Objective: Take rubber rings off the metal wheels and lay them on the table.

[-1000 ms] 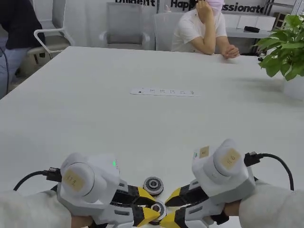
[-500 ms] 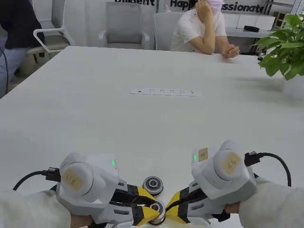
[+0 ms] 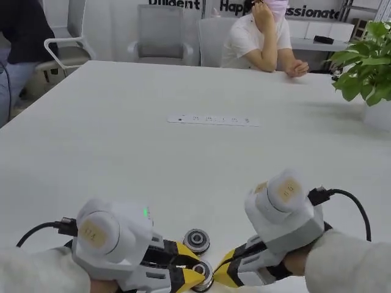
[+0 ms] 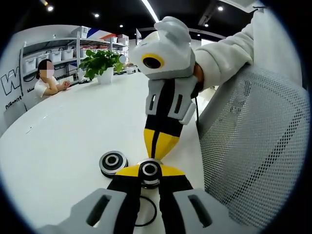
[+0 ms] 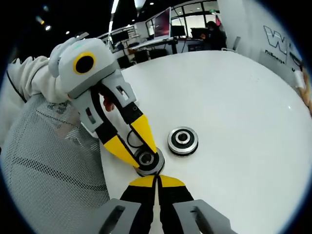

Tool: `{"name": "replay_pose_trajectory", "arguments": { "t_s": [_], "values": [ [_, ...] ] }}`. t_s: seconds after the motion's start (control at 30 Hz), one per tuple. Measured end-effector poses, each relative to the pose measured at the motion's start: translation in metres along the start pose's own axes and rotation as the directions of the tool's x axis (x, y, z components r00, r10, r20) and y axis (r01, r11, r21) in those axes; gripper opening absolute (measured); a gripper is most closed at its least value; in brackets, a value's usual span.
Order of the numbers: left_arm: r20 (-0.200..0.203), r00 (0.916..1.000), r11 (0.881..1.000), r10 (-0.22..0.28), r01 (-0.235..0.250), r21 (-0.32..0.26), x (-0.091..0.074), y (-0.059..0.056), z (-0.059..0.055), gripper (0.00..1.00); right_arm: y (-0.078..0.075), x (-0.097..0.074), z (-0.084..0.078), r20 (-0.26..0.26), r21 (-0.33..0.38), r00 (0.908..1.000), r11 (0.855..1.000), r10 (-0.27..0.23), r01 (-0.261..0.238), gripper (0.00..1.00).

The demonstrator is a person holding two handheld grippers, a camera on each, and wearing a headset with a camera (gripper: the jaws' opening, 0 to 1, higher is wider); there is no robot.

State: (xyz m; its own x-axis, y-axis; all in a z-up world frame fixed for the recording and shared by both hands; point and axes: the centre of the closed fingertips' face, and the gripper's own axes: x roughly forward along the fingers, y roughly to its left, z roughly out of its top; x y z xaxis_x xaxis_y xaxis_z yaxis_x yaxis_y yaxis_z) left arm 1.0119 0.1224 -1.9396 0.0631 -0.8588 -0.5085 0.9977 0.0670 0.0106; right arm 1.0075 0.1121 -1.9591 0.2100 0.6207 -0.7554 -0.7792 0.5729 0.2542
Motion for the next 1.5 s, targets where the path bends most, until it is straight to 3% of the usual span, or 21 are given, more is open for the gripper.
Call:
{"name": "replay_pose_trajectory", "arguments": {
  "t_s": [0.07,0.17,0.33,0.4,1.13,1.17,1.2,1.23,1.27,1.3,1.33,1.4,1.5],
  "values": [
    [0.000,1.0000,1.000,0.000,0.000,0.000,0.000,0.000,0.000,0.08,0.000,-0.001,0.000,0.001,0.053,1.0000,0.999,0.001,-0.001,0.00],
    [0.000,1.0000,1.000,-0.001,0.001,-0.001,0.000,0.000,0.000,0.08,-0.002,-0.001,0.000,0.008,0.175,0.9999,0.985,0.010,-0.011,0.00],
    [0.001,1.0000,1.000,-0.001,0.001,0.000,0.000,0.000,0.000,0.08,-0.005,-0.005,0.004,0.042,0.214,0.9990,0.977,0.016,-0.024,0.00],
    [0.001,1.0000,1.000,-0.001,0.001,0.002,0.000,0.000,0.000,0.08,0.000,-0.007,0.011,0.101,0.248,0.9938,0.966,0.046,-0.070,0.00],
    [-0.005,1.0000,1.000,-0.004,0.004,0.018,-0.001,0.000,0.000,0.08,0.007,-0.007,0.016,0.126,0.265,0.9893,0.959,0.074,-0.105,0.00],
    [-0.004,1.0000,1.000,-0.003,0.003,0.016,-0.001,0.000,-0.001,0.08,0.019,-0.010,0.031,0.207,0.254,0.9666,0.946,0.150,-0.202,0.00],
    [-0.003,1.0000,1.000,-0.002,0.002,0.016,0.000,0.001,0.000,0.08,0.034,-0.018,0.048,0.306,0.304,0.9257,0.899,0.223,-0.317,0.00],
    [-0.003,1.0000,1.000,0.000,0.000,0.016,0.000,0.001,0.000,0.08,0.039,-0.025,0.066,0.377,0.305,0.8920,0.876,0.249,-0.373,0.00],
    [-0.003,1.0000,1.000,0.000,0.000,0.016,0.000,0.001,0.000,0.08,0.037,-0.025,0.063,0.349,0.291,0.9066,0.892,0.237,-0.345,0.00],
    [-0.003,1.0000,1.000,0.000,0.000,0.015,0.000,0.001,0.000,0.08,0.024,-0.021,0.061,0.293,0.188,0.9457,0.961,0.139,-0.200,0.00],
    [-0.003,1.0000,1.000,0.000,0.000,0.015,0.000,0.001,0.000,0.08,0.020,-0.020,0.056,0.270,0.173,0.9554,0.970,0.118,-0.169,0.00],
    [-0.003,1.0000,1.000,0.000,0.000,0.014,0.000,0.001,0.000,0.08,0.015,-0.014,0.040,0.217,0.186,0.9717,0.973,0.094,-0.136,0.00],
    [-0.003,1.0000,1.000,0.001,0.000,0.014,0.000,0.001,0.000,0.08,0.003,-0.008,0.017,0.135,0.138,0.9897,0.988,0.046,-0.065,0.00]
  ]
}}
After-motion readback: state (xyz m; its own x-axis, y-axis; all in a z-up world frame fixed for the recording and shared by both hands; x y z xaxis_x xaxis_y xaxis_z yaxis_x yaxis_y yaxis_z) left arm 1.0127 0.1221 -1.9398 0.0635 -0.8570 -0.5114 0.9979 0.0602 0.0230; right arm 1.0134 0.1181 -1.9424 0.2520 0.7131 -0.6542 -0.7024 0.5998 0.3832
